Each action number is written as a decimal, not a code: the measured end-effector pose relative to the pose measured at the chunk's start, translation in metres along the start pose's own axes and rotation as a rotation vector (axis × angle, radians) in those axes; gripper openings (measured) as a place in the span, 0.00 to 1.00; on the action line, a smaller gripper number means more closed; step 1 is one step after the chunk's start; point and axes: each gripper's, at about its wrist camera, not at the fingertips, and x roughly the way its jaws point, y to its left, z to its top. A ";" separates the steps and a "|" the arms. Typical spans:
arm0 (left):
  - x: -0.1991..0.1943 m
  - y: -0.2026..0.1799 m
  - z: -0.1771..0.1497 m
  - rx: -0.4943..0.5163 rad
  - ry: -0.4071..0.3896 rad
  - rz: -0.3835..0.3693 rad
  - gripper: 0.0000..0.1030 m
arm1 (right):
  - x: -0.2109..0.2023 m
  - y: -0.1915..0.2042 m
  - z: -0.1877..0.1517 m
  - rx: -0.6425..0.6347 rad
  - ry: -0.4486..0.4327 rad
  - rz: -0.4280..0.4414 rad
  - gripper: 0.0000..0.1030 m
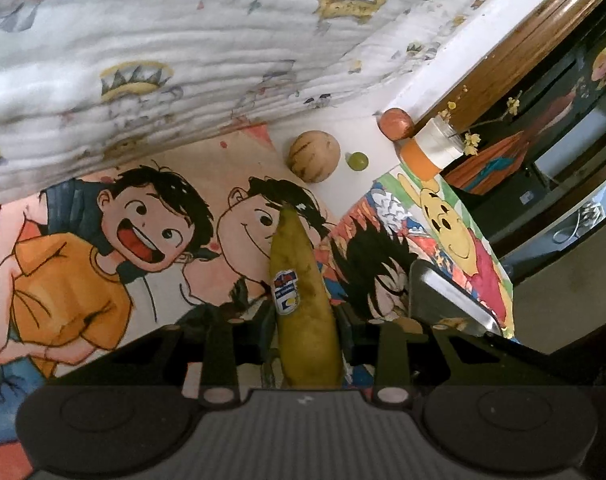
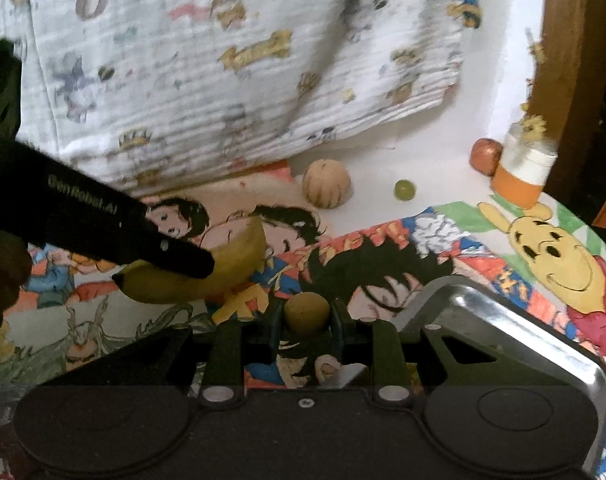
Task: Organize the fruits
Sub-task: 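Hold the banana raised in the left gripper and turn it upright, then carry the yellow banana over the metal tray with the left gripper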
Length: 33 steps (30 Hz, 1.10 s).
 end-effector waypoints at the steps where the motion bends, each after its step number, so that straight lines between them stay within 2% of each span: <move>1: -0.001 -0.002 -0.001 0.005 -0.002 -0.002 0.34 | -0.005 -0.002 0.000 0.005 -0.008 -0.004 0.26; 20: -0.001 -0.039 -0.020 0.010 0.032 -0.097 0.33 | -0.078 -0.071 -0.035 0.179 -0.077 -0.174 0.26; 33: 0.006 -0.071 -0.033 0.054 0.060 -0.165 0.33 | -0.096 -0.074 -0.085 0.276 -0.033 -0.207 0.27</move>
